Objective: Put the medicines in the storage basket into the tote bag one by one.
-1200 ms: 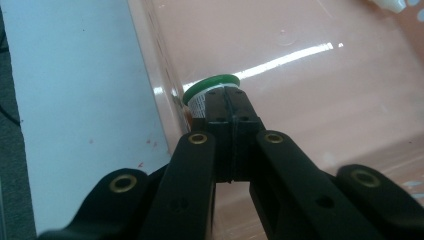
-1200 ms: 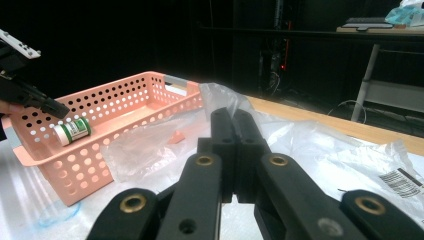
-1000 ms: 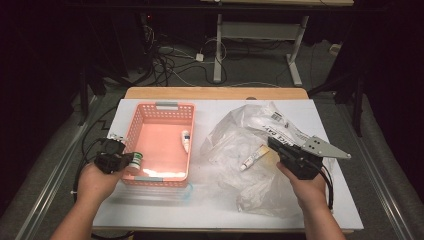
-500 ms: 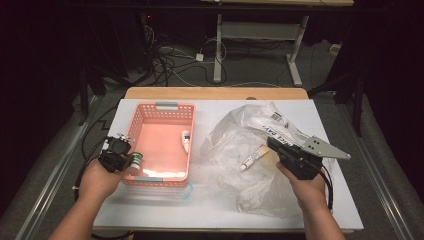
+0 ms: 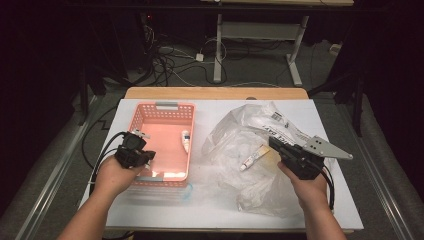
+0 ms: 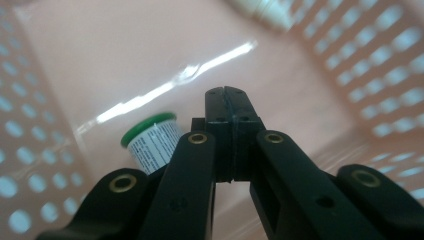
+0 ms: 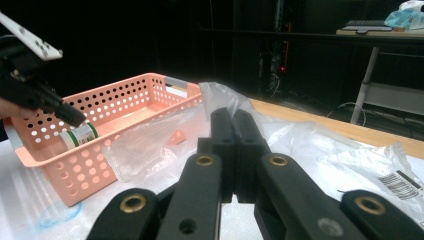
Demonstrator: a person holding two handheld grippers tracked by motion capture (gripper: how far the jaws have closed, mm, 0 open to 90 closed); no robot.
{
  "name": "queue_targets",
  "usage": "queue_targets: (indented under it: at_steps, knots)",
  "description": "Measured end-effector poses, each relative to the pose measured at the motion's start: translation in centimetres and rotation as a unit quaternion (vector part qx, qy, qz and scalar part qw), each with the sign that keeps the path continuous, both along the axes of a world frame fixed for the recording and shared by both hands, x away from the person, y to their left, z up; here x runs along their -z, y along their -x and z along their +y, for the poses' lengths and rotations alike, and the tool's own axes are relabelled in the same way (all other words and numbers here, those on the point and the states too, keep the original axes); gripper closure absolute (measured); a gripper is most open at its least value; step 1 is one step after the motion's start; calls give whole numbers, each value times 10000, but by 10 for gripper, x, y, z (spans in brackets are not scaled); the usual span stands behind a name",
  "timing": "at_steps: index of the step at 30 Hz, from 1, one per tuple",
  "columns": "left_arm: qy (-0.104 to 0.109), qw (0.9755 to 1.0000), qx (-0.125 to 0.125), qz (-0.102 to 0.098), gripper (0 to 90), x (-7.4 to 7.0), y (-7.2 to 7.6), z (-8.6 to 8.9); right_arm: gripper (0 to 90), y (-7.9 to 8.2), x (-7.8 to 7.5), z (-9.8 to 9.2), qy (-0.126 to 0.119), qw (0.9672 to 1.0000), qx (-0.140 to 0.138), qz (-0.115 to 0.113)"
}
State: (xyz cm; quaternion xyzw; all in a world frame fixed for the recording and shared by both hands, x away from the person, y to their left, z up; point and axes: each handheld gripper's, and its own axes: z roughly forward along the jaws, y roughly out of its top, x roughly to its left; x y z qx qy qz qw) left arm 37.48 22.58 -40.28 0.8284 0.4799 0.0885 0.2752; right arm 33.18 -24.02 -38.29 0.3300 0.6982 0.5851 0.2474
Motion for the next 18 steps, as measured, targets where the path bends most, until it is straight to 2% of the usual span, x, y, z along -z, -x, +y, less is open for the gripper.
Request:
queue_targets:
  at_steps: [2,4,6,7,8,10,11,12,13,14,15,16,18]
  knots:
    - [226,9997,-49,-42,875,-4,-1,4,900,0,0,0,4,10000,-1,17]
    - [243,9996,-158,-66,784,-4,-4,6,900,0,0,0,13,10000,-15,16]
    - [21,9998,-209,47,673,-3,-7,5,900,0,0,1,17,10000,-28,7]
    - [-37,9997,-228,102,650,-1,-9,4,900,0,0,2,17,10000,-23,9]
    - [-37,9997,-228,102,610,-1,-9,4,900,0,0,2,12,10000,-21,17]
    - [-102,9990,-439,43,479,2,-13,1,900,0,0,2,12,10000,-18,19]
    - [-124,9987,-487,104,378,3,-16,-2,900,0,0,2,19,10000,-16,20]
    - [-93,9986,-399,329,334,6,-22,-7,900,0,1,2,17,10000,-13,13]
    - [-93,9986,-399,329,280,6,-22,-7,900,0,1,2,17,10000,-13,13]
    - [-111,9980,-361,505,255,8,-26,-13,900,-1,2,3,35,10000,-21,44]
    - [-328,9965,-361,681,257,12,-33,-25,900,-1,3,4,46,10000,-33,49]
    - [-328,9965,-361,681,258,12,-33,-25,900,-1,3,4,50,10000,-42,41]
    - [-525,9926,-244,1070,258,18,-44,-37,900,-1,2,4,43,10000,-35,43]
